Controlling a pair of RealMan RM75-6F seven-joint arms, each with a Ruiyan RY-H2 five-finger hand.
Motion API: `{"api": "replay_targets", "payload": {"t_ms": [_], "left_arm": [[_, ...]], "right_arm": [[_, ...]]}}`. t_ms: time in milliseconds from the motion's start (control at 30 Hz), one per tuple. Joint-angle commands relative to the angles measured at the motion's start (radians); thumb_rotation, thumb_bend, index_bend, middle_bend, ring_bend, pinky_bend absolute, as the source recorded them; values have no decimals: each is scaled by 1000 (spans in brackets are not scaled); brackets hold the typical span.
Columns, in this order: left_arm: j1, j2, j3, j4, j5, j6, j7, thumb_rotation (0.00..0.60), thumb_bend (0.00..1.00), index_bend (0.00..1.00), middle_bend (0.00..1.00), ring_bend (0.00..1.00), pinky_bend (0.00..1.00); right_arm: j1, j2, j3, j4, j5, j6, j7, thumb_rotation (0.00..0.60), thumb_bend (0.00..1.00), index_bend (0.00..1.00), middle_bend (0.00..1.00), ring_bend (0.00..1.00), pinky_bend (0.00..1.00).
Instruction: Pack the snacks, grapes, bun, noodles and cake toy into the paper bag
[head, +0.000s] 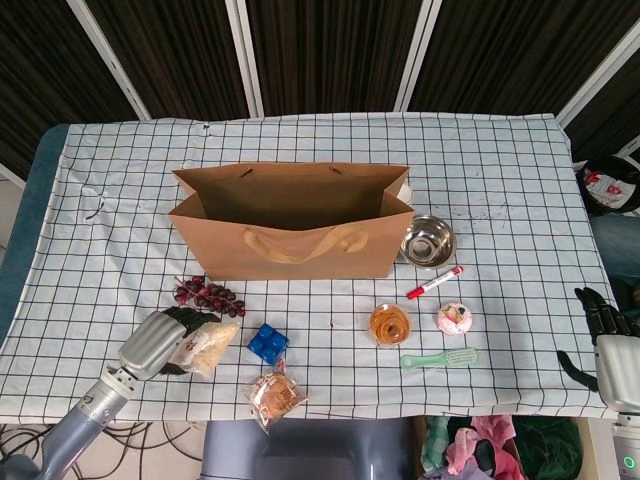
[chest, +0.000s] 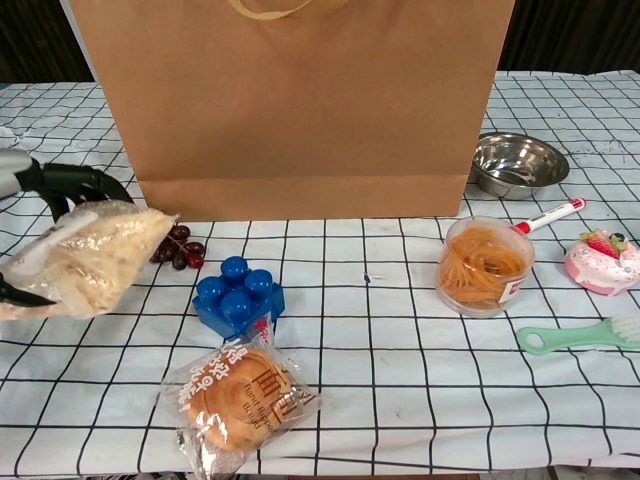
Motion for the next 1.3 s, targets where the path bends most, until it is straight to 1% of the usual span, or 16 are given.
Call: {"api": "replay_targets", "payload": {"t_ms": [33, 167, 300, 367, 433, 500, 600, 633, 700, 767, 867, 933, 1033, 1100, 1200, 1300], "left_arm": [[2, 73, -35, -88, 52, 77, 19, 600, 366, 275, 392, 327, 403], [-13, 152, -86, -199, 66, 116, 34, 600, 365, 274, 392, 327, 403], [-46, 231, -135, -302, 55, 104, 22, 600, 366, 277, 392, 327, 405], [-74, 275, -175, -358, 35, 86, 16, 600, 366, 278, 391, 327, 407], [-100, 303, -226, -395, 8, 78, 44, 600, 365, 279, 387, 327, 407], [-136, 315, -292, -426, -43, 68, 105, 600, 365, 282, 377, 320, 407], [-192, 304, -378, -439, -109, 55, 179, 600, 364, 293, 368, 311, 407], [-227, 290, -421, -439, -153, 43, 212, 600, 364, 294, 367, 311, 407], [-282, 265, -482, -435, -233, 19, 263, 600, 364, 292, 367, 311, 407], [-330, 249, -524, -430, -305, -10, 300, 600, 364, 288, 367, 311, 407], [-425, 216, -588, -400, -466, -70, 372, 600, 363, 285, 367, 311, 407], [-484, 184, -618, -354, -565, -91, 418, 600, 363, 285, 367, 311, 407], [-560, 136, -641, -282, -685, -107, 484, 600, 363, 280, 365, 311, 407], [-608, 102, -644, -232, -757, -116, 527, 600, 363, 276, 363, 311, 407], [-655, 62, -633, -177, -817, -126, 565, 600, 358, 270, 358, 306, 406], [-686, 30, -612, -126, -851, -134, 588, 600, 287, 245, 336, 272, 403]], "right_arm": [[0, 1, 1, 0, 2, 0, 2, 600, 189, 82, 87, 189, 250], [0, 0, 1, -1, 2, 0, 1, 600, 188, 82, 87, 189, 250], [0, 0, -1, -2, 0, 0, -1, 600, 188, 82, 87, 189, 250], [1, -1, -2, -1, 0, -3, -5, 600, 189, 82, 87, 189, 250], [2, -2, -2, 0, 2, -6, -6, 600, 188, 82, 87, 189, 250], [3, -4, -2, 3, 6, -10, -8, 600, 188, 82, 87, 189, 250], [4, -6, -1, 4, 11, -15, -9, 600, 188, 81, 86, 189, 250], [4, -6, -1, 5, 13, -17, -8, 600, 188, 81, 86, 189, 250], [5, -6, 0, 8, 18, -20, -5, 600, 189, 82, 87, 189, 250], [5, -6, 2, 11, 23, -22, -2, 600, 189, 82, 87, 189, 250], [6, -5, 7, 20, 36, -27, 9, 600, 188, 82, 87, 189, 250], [5, -3, 9, 25, 44, -32, 19, 600, 188, 81, 87, 189, 250], [4, 1, 14, 32, 55, -32, 31, 600, 189, 80, 87, 189, 250], [3, 3, 19, 36, 63, -31, 40, 600, 189, 80, 87, 189, 250], [1, 6, 25, 42, 73, -30, 51, 600, 188, 81, 86, 189, 250], [0, 9, 30, 49, 83, -31, 60, 600, 188, 81, 87, 189, 250]]}}
